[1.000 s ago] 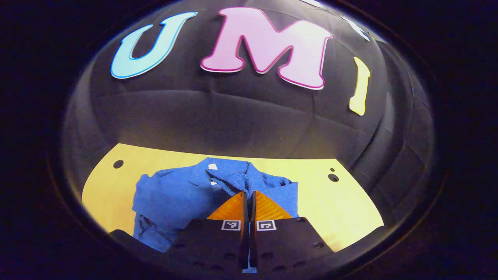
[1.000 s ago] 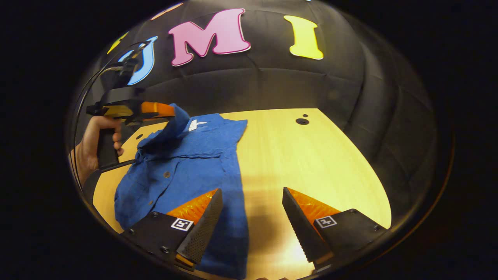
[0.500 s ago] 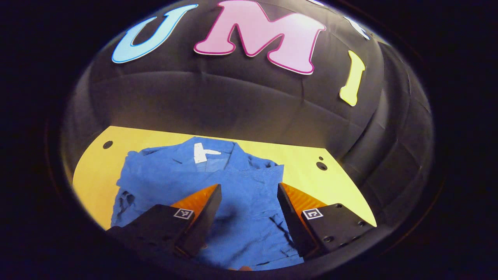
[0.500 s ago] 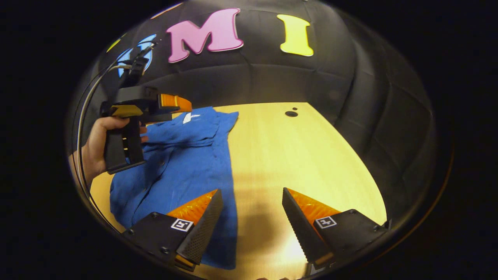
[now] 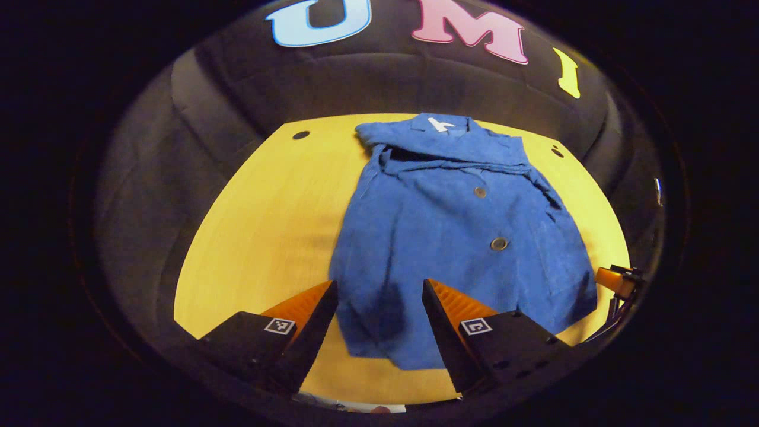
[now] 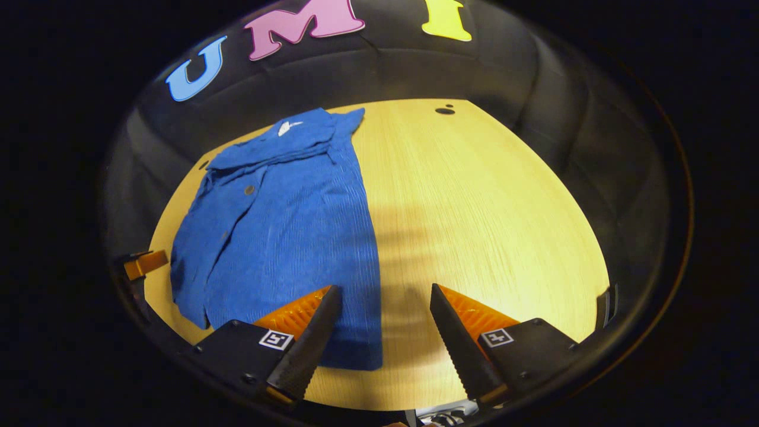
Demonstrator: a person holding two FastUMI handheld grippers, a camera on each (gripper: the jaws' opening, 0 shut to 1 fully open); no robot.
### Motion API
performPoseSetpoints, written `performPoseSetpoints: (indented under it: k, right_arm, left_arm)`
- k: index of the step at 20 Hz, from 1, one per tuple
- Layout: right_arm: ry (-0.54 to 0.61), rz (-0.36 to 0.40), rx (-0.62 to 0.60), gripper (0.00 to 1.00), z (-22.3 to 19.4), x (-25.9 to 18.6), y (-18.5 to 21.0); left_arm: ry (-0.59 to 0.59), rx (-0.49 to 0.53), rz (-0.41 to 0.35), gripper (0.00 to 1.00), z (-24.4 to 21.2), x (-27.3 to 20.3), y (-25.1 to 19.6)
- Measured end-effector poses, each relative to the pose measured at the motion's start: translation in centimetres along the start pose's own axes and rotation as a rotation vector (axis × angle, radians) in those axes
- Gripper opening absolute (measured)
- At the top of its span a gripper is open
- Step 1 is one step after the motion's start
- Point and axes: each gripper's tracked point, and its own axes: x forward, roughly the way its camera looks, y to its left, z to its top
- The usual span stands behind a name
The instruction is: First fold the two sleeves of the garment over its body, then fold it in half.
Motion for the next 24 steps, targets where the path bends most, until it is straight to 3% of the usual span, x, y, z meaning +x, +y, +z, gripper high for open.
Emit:
performPoseSetpoints:
  k: [4,7,9,11,12,13,14,16,17,19,21,22,23,24]
  right_arm:
    - [0.119,0.007,0.042,0.99,-4.3,-0.1,0.4]
    - [0.094,-0.007,0.032,0.98,-3.8,0.0,0.4]
    - [0.101,-0.016,0.021,0.99,-3.8,0.0,0.6]
    - [0.124,-0.027,-0.057,0.99,-4.3,0.0,0.8]
    - [0.141,-0.037,-0.116,0.91,-4.7,0.0,0.7]
    - [0.149,-0.030,-0.150,0.99,-4.9,0.0,0.8]
    - [0.149,-0.015,-0.139,0.99,-4.6,-0.3,1.3]
    - [0.161,-0.032,-0.102,0.69,-4.7,-0.2,1.8]
    - [0.163,0.000,-0.094,0.54,-4.6,0.2,2.4]
    - [0.176,0.022,-0.027,0.04,-4.5,0.2,2.5]
    - [0.190,0.096,0.030,0.09,-4.3,0.4,3.1]
    - [0.201,0.131,0.057,0.02,-4.3,0.5,3.4]
    - [0.208,0.155,0.082,0.01,-4.1,0.5,3.5]
    - [0.208,0.163,0.104,0.01,-4.0,0.5,3.4]
  left_arm:
    - [0.113,-0.059,-0.113,0.84,-3.6,1.2,-0.6]
    - [0.140,-0.064,-0.100,0.84,-4.5,2.5,-0.6]
    - [0.134,-0.016,-0.078,0.82,-4.2,3.2,-0.6]
    - [0.124,0.025,-0.067,0.84,-4.1,2.9,-0.7]
    - [0.128,0.016,-0.065,0.84,-4.1,2.7,-0.9]
    - [0.130,0.002,-0.067,0.81,-3.9,2.8,-1.5]
    - [0.131,0.002,-0.065,0.77,-3.9,3.0,-1.9]
    - [0.139,-0.014,-0.076,0.59,-4.0,3.0,-2.8]
    - [0.143,-0.014,-0.075,0.44,-4.1,3.0,-2.9]
    - [0.141,-0.006,-0.101,0.40,-3.8,2.6,-3.1]
    - [0.127,-0.057,-0.094,0.09,-3.9,3.1,-3.7]
    - [0.120,-0.059,-0.104,0.09,-3.9,3.3,-3.7]
    - [0.119,-0.074,-0.120,0.02,-3.9,3.0,-4.2]
    - [0.108,-0.073,-0.141,0.02,-3.8,3.0,-4.4]
